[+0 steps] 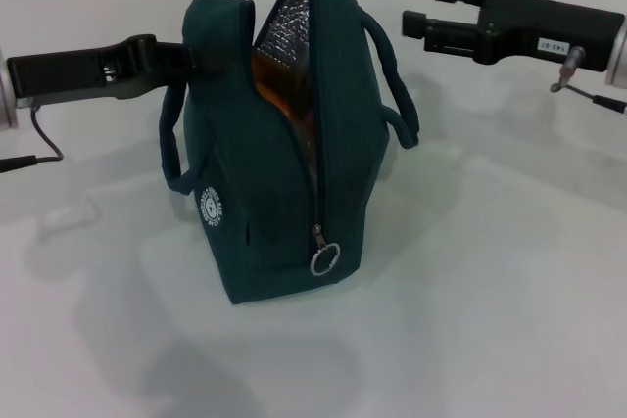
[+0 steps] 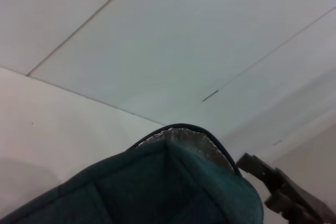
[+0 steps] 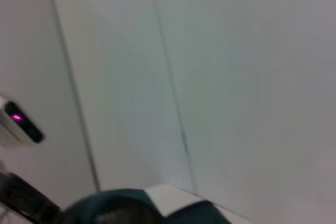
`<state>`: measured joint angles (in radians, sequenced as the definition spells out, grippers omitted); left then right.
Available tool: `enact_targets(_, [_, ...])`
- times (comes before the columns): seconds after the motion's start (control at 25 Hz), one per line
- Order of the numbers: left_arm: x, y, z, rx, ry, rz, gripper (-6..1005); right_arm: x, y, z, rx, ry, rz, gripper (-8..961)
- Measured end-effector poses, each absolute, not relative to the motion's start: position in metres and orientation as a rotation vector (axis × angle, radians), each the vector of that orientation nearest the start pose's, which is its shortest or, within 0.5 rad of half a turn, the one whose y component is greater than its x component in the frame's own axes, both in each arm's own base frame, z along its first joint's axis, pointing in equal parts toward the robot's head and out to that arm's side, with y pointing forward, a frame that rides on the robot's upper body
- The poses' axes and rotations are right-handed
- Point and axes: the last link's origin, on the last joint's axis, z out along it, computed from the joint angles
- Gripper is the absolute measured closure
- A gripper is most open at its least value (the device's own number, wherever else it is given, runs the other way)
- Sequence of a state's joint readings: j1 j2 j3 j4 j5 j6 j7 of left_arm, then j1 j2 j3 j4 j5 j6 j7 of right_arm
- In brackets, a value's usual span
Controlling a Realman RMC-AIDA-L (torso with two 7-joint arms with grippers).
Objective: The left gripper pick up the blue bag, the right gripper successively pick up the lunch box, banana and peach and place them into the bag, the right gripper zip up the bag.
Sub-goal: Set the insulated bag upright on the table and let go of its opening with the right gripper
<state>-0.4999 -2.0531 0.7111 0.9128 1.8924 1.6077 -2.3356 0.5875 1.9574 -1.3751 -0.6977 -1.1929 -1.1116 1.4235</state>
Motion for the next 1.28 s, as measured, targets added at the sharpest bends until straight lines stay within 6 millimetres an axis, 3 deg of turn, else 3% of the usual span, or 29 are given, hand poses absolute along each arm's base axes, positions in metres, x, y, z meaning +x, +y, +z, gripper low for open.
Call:
enact_targets(0.48, [-0.236, 0.349, 0.057, -2.391, -1.595, -0.929, 945, 0.182, 0.411, -0.019, -2.537, 0.449, 0.688, 185])
enact_targets(1.28, [-0.238, 0.349, 0.054, -2.393, -1.599, -0.938, 946, 0.168, 0.423, -0.035, -2.569, 0.396, 0.631, 195])
